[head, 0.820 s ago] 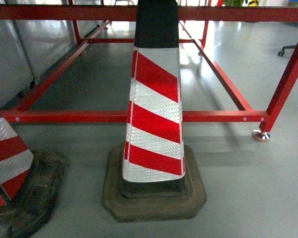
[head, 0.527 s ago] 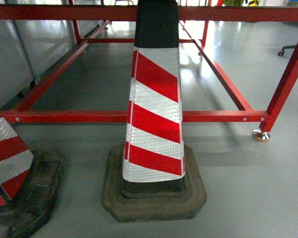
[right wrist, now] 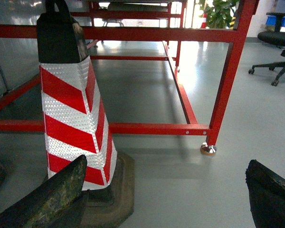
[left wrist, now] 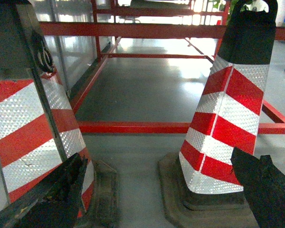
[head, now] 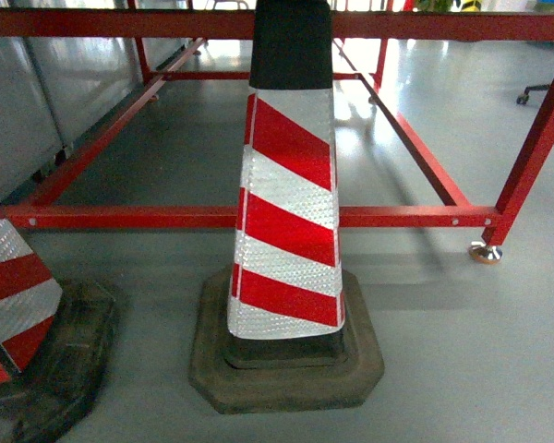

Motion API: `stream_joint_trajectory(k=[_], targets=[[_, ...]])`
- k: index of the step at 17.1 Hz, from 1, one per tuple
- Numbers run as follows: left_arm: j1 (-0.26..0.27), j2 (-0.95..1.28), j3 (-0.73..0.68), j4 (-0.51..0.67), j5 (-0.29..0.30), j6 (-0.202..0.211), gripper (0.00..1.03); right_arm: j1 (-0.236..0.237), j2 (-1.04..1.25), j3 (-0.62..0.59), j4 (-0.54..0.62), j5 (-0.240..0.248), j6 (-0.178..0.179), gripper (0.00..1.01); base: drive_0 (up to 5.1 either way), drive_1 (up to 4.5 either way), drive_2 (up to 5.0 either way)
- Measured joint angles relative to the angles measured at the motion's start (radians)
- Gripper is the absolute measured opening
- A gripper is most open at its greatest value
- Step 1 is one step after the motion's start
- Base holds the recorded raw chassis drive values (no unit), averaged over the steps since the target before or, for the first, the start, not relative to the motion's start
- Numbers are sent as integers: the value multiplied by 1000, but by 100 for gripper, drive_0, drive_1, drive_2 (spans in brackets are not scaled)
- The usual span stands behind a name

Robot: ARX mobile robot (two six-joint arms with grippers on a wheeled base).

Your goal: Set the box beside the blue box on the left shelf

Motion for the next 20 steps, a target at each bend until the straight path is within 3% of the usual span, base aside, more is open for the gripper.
stream_joint_trajectory(k=[20], targets=[[0, 0, 0, 0, 1, 1, 98, 0, 0, 0, -1, 1, 0, 98, 0, 0, 0]])
